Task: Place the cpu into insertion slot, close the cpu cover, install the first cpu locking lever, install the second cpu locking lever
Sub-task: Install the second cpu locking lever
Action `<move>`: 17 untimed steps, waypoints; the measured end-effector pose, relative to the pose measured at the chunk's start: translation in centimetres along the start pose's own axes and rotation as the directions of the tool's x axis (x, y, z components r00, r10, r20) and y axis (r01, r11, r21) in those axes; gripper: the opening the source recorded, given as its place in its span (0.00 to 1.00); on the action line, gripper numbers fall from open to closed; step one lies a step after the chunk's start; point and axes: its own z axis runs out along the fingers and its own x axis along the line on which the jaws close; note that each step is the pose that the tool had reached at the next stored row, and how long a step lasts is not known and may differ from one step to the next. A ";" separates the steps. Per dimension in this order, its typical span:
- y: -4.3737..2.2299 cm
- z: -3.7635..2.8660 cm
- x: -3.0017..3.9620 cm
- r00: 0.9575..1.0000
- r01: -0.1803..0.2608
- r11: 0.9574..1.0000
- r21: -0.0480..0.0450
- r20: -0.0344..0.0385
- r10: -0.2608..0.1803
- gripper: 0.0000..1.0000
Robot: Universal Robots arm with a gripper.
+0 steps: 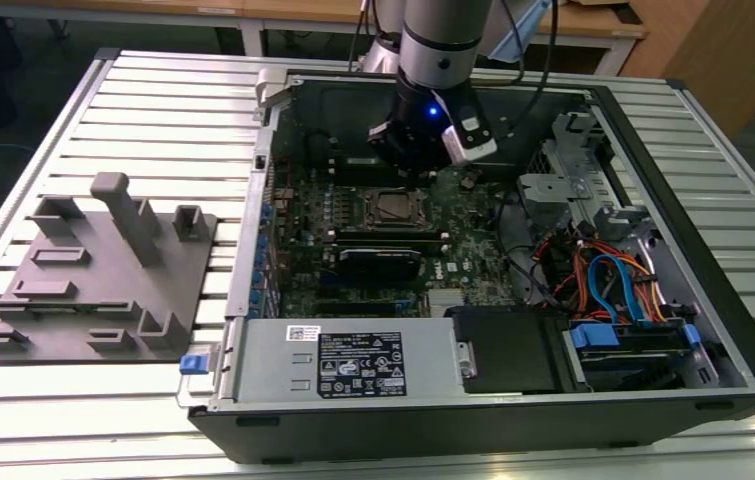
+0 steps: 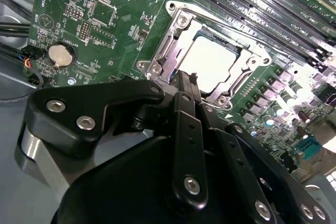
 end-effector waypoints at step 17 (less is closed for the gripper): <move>-0.05 -0.72 0.00 1.000 0.000 1.000 0.001 0.000 0.000 0.10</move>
